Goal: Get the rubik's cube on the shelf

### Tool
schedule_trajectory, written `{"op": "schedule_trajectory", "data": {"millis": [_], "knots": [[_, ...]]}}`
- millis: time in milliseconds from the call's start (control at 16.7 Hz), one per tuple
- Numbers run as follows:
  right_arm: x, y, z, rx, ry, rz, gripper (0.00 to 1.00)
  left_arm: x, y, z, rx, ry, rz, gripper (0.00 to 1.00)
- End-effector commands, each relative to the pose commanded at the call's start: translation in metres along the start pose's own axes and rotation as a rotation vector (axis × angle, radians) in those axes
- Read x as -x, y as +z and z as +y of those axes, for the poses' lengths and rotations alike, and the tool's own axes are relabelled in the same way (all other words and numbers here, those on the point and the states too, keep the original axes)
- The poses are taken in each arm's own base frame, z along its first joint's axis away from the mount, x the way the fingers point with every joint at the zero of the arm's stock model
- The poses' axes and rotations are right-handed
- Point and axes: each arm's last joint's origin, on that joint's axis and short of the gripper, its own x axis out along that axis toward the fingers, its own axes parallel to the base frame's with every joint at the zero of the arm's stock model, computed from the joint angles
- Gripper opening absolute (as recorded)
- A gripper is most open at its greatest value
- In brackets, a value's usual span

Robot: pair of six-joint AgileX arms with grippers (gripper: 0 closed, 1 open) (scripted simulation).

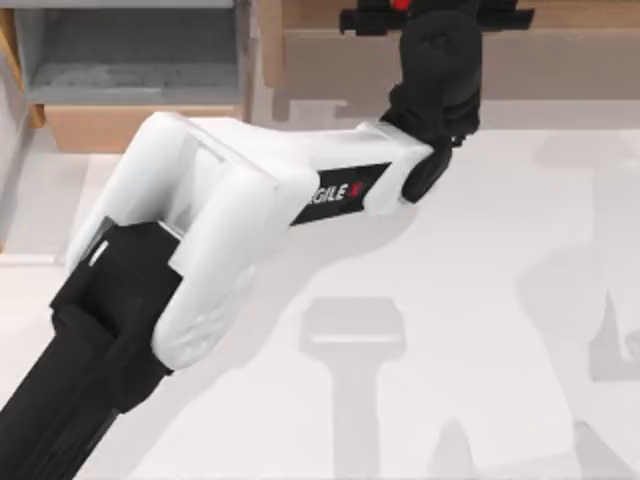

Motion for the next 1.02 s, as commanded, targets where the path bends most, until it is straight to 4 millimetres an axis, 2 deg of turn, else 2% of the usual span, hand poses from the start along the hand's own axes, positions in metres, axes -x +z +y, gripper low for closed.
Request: {"op": "schedule_trajectory", "data": {"millis": [120, 180, 780, 1020], "knots": [[0.000, 0.000, 0.000, 0.000, 0.000, 0.000, 1.00, 0.000, 0.000, 0.000, 0.000, 0.000, 0.000, 0.98], [0.000, 0.000, 0.000, 0.000, 0.000, 0.000, 1.00, 0.000, 0.000, 0.000, 0.000, 0.000, 0.000, 1.00], [0.000, 0.000, 0.000, 0.000, 0.000, 0.000, 1.00, 0.002, 0.000, -0.001, -0.005, -0.009, 0.000, 1.00], [0.000, 0.000, 0.000, 0.000, 0.000, 0.000, 1.00, 0.010, 0.001, 0.010, -0.083, -0.099, -0.007, 1.00]]}}
